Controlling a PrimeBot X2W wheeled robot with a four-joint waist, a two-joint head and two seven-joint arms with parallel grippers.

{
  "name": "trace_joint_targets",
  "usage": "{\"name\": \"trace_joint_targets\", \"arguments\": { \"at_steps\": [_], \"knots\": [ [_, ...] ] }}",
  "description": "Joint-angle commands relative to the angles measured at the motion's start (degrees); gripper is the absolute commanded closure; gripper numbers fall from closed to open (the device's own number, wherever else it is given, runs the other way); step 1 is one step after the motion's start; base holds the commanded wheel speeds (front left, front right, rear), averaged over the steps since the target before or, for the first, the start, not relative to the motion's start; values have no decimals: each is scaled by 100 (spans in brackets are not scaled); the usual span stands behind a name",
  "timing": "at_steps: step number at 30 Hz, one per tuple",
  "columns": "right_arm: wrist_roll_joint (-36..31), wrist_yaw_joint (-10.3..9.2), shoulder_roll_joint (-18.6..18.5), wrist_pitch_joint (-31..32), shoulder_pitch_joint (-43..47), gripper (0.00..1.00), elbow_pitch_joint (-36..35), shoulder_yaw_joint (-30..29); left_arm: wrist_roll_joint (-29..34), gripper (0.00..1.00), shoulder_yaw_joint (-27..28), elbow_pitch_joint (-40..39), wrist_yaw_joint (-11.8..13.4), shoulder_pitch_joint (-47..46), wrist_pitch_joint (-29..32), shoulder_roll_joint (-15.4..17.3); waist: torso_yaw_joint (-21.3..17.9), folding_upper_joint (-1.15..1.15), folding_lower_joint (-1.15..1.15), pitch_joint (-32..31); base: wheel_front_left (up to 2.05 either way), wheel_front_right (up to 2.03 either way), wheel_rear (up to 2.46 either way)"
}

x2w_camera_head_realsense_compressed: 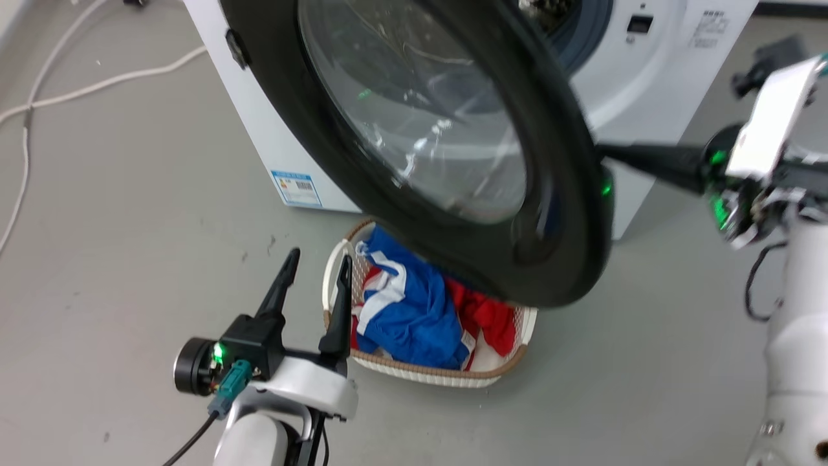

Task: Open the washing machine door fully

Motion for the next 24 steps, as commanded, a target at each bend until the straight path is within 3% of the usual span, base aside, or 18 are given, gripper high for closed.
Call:
{"name": "trace_joint_targets", "arguments": {
  "at_steps": [1, 15, 24],
  "knots": [
    [127, 2, 54, -35, 249, 100, -17, 169, 19, 0, -8, 36, -28, 98, -12, -3, 66, 0, 1, -264, 0, 0, 0],
    [1663, 3, 53, -607, 1590, 100, -477, 1963, 67, 0, 37, 126, -74, 386, -12, -3, 416, 0, 1, -600, 0, 0, 0],
    [2077, 3, 43, -1134, 1919, 100, -689, 2665, 99, 0, 58, 104, -100, 459, -12, -3, 550, 0, 1, -625, 0, 0, 0]
  ]
}}
